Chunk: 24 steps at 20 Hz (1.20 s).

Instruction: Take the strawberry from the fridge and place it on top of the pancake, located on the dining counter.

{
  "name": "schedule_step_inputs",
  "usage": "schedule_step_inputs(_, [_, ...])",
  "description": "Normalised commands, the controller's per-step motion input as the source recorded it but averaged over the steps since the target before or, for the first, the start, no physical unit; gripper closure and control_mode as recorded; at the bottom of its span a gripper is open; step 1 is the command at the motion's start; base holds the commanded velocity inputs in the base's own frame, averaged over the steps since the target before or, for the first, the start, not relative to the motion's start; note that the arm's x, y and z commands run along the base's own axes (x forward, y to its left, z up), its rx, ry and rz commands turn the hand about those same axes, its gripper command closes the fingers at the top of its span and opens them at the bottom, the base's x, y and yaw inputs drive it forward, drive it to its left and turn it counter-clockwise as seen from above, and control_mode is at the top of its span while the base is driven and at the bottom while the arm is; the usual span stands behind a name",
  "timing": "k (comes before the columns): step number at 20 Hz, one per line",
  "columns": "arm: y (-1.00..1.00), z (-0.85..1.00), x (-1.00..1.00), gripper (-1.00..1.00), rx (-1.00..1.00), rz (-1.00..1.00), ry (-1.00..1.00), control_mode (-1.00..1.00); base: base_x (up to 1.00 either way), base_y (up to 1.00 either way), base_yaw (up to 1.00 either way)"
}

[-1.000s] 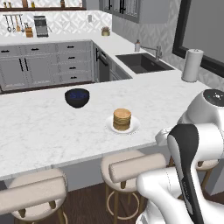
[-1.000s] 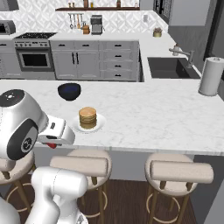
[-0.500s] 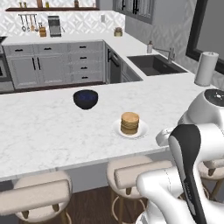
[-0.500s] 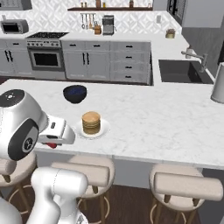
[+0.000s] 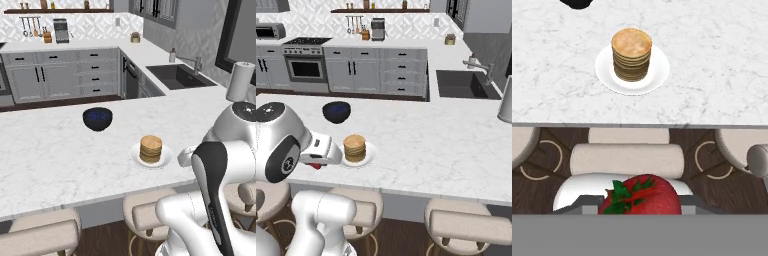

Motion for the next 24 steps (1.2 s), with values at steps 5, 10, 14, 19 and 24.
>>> schedule_step_inputs(5, [0.00, 0.00, 0.00, 1.00, 0.00, 0.00, 0.00, 1.00, 0.03, 0.00, -0.01])
schedule_step_inputs(10, [0.00, 0.00, 0.08, 1.00, 0.00, 0.00, -0.02, -1.00, 0.10, 0.00, 0.00])
schedule_step_inputs(14, [0.01, 0.09, 0.92, 1.00, 0.00, 0.00, 0.02, -1.00, 0.00, 0.00, 0.00])
schedule_step_inputs(19, [0.01, 0.05, 1.00, 1.00, 0.00, 0.00, 0.07, -1.00, 0.00, 0.00, 0.00])
schedule_step_inputs(24, [0.07, 0.00, 1.00, 1.00, 0.00, 0.00, 0.00, -1.00, 0.00, 0.00, 0.00])
